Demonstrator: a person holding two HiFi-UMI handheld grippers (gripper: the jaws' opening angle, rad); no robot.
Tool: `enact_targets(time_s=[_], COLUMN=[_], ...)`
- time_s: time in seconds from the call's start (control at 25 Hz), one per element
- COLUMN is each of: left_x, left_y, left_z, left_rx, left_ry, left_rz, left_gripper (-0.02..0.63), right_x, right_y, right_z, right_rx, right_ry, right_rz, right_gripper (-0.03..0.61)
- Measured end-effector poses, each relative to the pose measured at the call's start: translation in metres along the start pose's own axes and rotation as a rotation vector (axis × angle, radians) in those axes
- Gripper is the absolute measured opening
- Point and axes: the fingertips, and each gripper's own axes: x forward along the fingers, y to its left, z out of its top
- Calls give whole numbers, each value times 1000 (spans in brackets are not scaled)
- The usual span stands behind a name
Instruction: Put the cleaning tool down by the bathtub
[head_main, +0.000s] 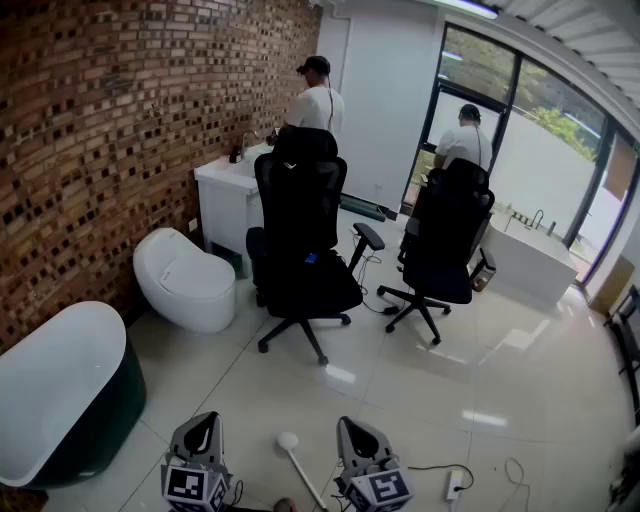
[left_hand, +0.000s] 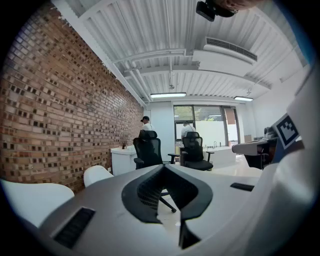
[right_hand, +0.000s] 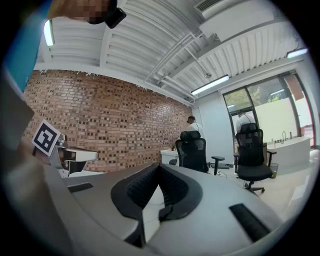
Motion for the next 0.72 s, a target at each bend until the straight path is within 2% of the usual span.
enact_targets(time_s=[0.24, 0.44, 0.72], left_x=[1, -12, -37], left_y=[27, 55, 99], left_z=[-11, -20, -9], left_rx=[48, 66, 71], left_ry=[-32, -10, -3], left_rz=[42, 54, 59], left_gripper=[5, 5, 5], right_x=[13, 14, 11], right_y=[-12, -15, 23], right_z=[-15, -38, -55], right_rx=[1, -1, -7], right_ry=[-8, -22, 61], right_rz=[-15, -59, -47], right_gripper=[2, 2, 2])
